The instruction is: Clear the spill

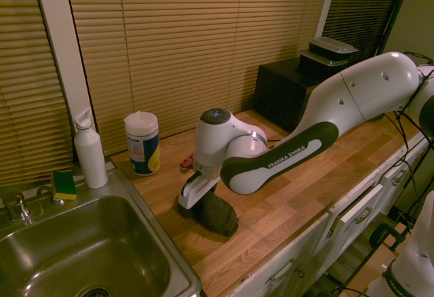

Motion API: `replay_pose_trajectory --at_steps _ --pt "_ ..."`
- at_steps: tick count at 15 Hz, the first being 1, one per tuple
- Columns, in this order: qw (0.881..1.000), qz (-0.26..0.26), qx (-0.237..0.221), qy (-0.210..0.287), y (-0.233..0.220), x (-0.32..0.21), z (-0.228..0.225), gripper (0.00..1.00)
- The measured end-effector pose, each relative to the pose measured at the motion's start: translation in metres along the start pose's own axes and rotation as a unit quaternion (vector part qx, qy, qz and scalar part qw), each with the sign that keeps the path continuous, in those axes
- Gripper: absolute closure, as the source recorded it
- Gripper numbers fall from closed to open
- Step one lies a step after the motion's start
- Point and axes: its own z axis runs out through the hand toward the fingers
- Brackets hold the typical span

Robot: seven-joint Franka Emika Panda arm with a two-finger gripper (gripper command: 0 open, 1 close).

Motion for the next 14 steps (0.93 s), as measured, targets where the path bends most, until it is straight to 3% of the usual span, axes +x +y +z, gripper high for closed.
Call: replay_pose_trajectory --at_steps 14 --pt "0.996 0.085 -0.013 0.003 0.06 0.123 0.016 1.0"
